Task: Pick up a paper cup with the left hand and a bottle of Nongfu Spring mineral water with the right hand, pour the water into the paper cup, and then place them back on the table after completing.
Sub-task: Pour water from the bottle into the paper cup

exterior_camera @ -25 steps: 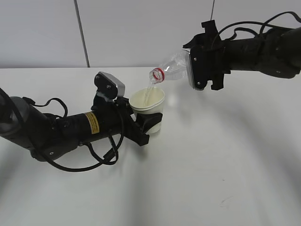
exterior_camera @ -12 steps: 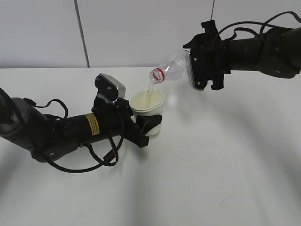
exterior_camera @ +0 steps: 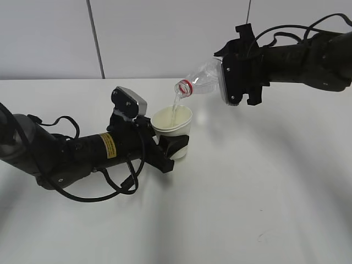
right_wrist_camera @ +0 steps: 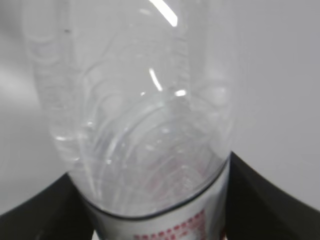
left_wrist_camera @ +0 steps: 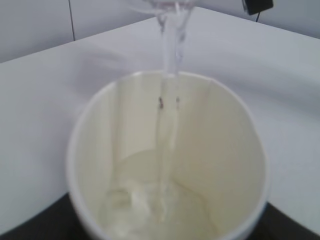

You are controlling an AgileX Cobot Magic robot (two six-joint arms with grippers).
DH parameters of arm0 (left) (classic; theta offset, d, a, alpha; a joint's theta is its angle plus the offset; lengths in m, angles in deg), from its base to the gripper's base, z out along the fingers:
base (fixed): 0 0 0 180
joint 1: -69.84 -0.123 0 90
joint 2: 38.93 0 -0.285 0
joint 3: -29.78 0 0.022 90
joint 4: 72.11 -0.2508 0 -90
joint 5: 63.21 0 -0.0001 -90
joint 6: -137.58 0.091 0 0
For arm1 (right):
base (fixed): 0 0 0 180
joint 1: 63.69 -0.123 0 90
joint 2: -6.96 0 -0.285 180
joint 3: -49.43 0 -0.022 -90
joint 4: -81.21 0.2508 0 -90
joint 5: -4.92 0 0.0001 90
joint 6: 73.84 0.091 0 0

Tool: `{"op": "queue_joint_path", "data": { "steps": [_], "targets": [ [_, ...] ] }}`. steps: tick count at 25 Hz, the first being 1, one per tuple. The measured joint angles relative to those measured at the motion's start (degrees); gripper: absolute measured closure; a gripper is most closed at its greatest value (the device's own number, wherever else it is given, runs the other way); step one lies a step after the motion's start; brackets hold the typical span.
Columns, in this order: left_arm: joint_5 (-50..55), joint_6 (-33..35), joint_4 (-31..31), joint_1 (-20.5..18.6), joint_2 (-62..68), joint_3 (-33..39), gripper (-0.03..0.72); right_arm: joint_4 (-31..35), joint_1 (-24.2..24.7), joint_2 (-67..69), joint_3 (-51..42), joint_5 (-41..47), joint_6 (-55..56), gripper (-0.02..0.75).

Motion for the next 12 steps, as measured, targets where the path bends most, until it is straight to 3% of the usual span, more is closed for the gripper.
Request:
{"op": "queue_joint_path", "data": {
  "steps": [12],
  "targets": [
    [0.14, 0.00, 0.00, 0.00, 0.00, 0.00, 0.287, 0.00, 0.00, 0.00, 0.00, 0.00, 0.00, 0.256]
  ]
}}
